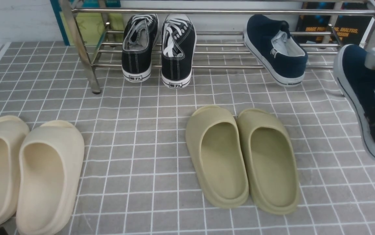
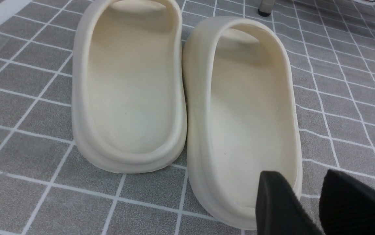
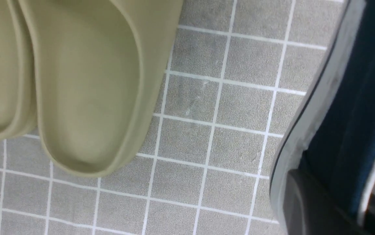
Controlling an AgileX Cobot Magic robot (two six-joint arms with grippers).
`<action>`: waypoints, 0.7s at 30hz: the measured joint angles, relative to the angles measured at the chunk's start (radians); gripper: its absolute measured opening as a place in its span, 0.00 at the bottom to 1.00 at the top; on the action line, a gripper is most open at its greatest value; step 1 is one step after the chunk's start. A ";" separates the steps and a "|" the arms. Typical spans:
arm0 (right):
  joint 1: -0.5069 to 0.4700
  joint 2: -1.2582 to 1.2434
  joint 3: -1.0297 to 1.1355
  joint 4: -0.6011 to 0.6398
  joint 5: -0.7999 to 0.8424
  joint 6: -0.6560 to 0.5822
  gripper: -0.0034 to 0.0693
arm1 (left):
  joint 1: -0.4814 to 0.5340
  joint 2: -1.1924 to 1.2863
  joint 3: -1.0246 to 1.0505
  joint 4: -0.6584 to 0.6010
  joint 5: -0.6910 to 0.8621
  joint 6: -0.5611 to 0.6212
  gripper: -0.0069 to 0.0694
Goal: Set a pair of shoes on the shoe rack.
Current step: Use the right arm to put a shoe into the shoe rack
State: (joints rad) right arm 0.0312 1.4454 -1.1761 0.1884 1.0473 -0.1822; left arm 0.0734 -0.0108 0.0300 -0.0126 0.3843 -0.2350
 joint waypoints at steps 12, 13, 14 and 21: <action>0.000 0.103 -0.133 0.038 0.045 -0.064 0.10 | 0.000 0.000 0.000 0.000 0.000 0.000 0.40; 0.000 0.121 -0.151 0.038 0.050 -0.069 0.10 | 0.000 0.000 0.000 0.000 0.000 0.000 0.40; 0.000 0.140 -0.169 0.038 0.056 -0.073 0.10 | 0.000 0.000 0.000 0.000 0.000 0.000 0.40; 0.000 0.285 -0.314 0.037 0.082 -0.101 0.10 | 0.000 0.000 0.000 0.000 0.000 0.000 0.40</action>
State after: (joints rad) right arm 0.0312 1.7300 -1.4900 0.2250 1.1295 -0.2827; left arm 0.0734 -0.0108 0.0300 -0.0126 0.3843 -0.2350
